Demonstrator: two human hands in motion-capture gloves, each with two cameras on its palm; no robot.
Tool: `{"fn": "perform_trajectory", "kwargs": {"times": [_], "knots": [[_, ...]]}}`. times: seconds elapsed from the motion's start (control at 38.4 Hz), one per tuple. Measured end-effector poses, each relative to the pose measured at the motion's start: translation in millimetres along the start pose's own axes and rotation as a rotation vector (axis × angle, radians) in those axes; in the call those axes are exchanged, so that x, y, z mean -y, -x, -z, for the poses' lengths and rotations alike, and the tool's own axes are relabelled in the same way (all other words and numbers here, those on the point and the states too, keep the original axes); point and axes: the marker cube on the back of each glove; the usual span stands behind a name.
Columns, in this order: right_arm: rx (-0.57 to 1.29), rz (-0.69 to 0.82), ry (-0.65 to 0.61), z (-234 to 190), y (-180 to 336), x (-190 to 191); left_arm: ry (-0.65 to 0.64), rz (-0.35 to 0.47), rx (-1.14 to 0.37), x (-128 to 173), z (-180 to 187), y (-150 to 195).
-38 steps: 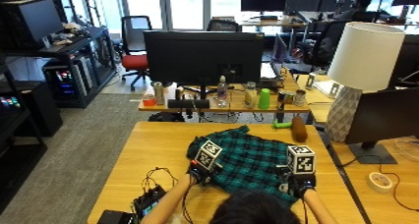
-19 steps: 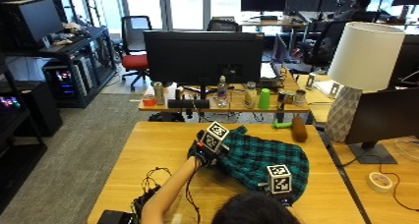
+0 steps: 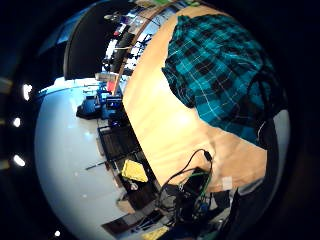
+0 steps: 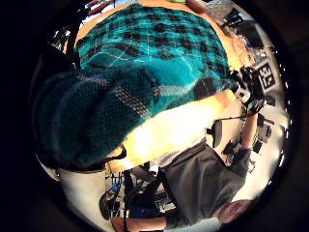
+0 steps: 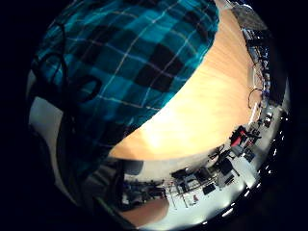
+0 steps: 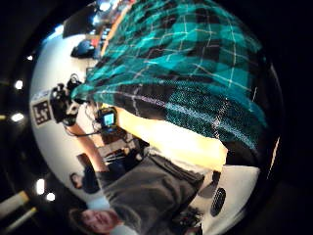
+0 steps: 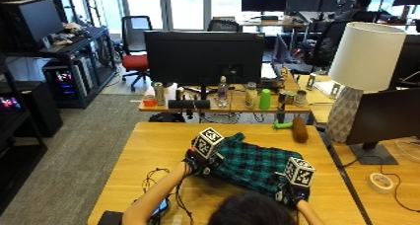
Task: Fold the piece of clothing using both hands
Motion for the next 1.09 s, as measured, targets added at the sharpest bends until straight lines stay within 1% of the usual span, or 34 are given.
{"fn": "perform_trajectory", "kwargs": {"times": [0.13,0.23,0.34,0.42,0.49,0.6,0.7,0.78,0.81,0.88,0.94,0.96,1.01,1.04,1.09], "knots": [[-0.034,0.03,0.053,30.3,7.8,-22.4,0.063,-0.058,-0.021,-25.4,14.0,-6.6],[-0.059,0.051,0.104,59.0,15.0,-38.6,0.123,-0.079,-0.057,-38.0,26.9,-7.1],[-0.082,0.046,0.183,95.9,22.1,-50.9,0.209,-0.116,-0.119,-50.6,48.4,-7.7],[-0.092,0.046,0.241,119.5,27.1,-52.5,0.279,-0.134,-0.151,-55.3,63.5,-6.5],[-0.113,0.033,0.305,141.0,32.0,-47.2,0.342,-0.124,-0.166,-49.1,74.8,0.3],[-0.152,-0.042,0.37,173.0,37.1,-26.9,0.416,-0.03,-0.181,-21.3,89.1,18.5],[-0.175,-0.143,0.343,189.1,30.6,6.2,0.445,0.045,-0.174,7.5,93.7,33.2],[-0.184,-0.18,0.328,193.2,28.0,25.2,0.447,0.079,-0.162,27.0,92.2,39.6],[-0.189,-0.197,0.322,193.2,26.0,34.4,0.445,0.102,-0.154,32.6,92.1,40.5],[-0.229,-0.262,0.306,187.6,17.5,66.6,0.45,0.23,-0.113,33.4,98.0,35.0],[-0.285,-0.311,0.281,182.0,16.2,76.0,0.452,0.31,-0.083,34.0,96.2,29.0],[-0.318,-0.333,0.26,179.5,18.3,74.4,0.435,0.345,-0.064,40.6,90.3,27.9],[-0.383,-0.358,0.204,174.5,23.2,68.3,0.356,0.412,-0.015,61.8,73.0,28.2],[-0.415,-0.364,0.167,172.2,23.1,68.9,0.302,0.433,0.011,72.5,64.7,28.6],[-0.475,-0.368,0.077,169.3,17.7,76.3,0.203,0.438,0.051,87.8,52.7,27.9]]}}
